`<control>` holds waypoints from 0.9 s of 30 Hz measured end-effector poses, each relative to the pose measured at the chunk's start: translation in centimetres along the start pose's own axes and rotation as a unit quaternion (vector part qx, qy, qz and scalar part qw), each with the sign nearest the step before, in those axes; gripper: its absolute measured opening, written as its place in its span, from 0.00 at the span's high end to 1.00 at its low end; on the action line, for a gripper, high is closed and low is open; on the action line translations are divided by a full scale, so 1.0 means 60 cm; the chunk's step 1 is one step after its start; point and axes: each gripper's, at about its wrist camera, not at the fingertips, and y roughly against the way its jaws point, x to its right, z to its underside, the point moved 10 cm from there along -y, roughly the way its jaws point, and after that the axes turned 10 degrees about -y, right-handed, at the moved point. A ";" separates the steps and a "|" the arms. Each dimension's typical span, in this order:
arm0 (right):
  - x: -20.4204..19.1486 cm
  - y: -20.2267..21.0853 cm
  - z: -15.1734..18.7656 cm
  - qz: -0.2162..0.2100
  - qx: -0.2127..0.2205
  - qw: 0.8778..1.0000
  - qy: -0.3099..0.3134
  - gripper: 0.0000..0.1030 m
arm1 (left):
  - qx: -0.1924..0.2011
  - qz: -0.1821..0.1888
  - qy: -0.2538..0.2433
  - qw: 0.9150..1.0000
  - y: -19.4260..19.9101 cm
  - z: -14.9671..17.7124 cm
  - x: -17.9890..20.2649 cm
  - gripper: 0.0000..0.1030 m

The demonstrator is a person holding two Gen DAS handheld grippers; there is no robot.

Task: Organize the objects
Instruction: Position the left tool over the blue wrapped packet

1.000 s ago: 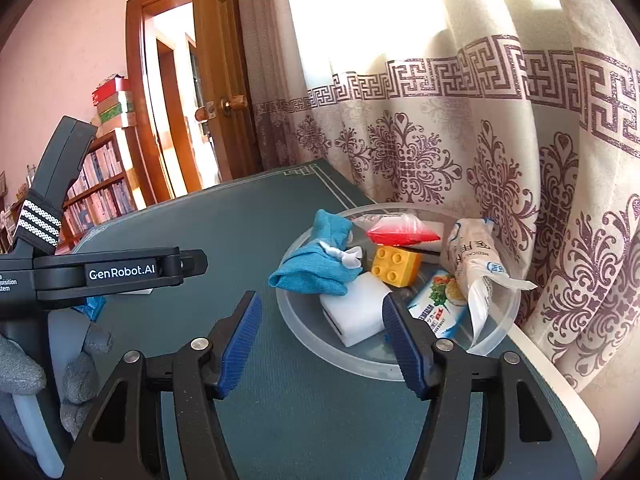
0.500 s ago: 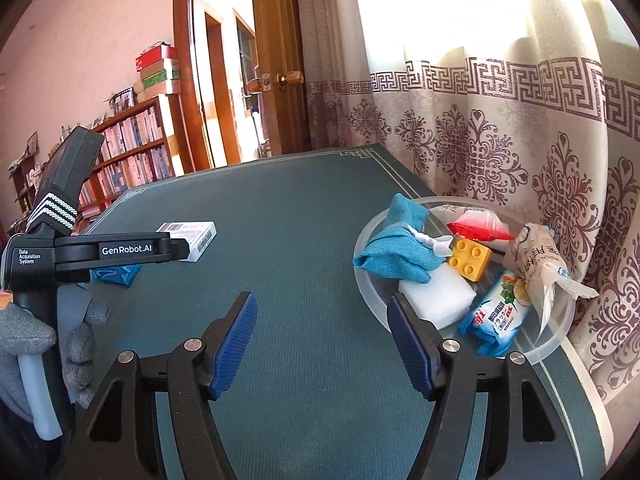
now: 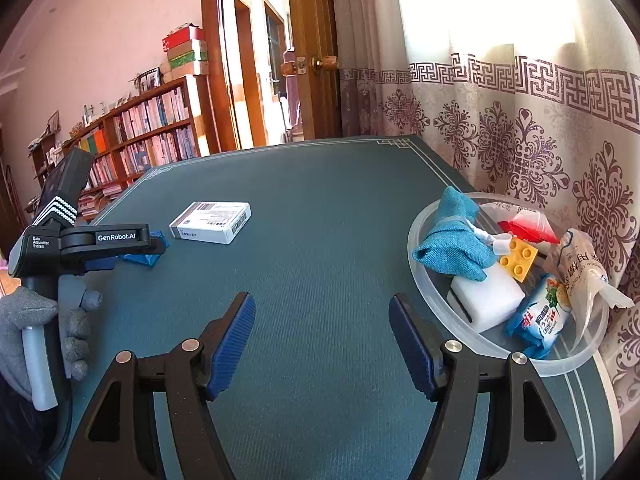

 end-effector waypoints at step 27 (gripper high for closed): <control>0.017 -0.019 0.012 0.013 -0.014 1.000 -0.017 0.31 | 0.010 -0.055 0.058 0.997 -0.057 -0.063 -0.067 0.01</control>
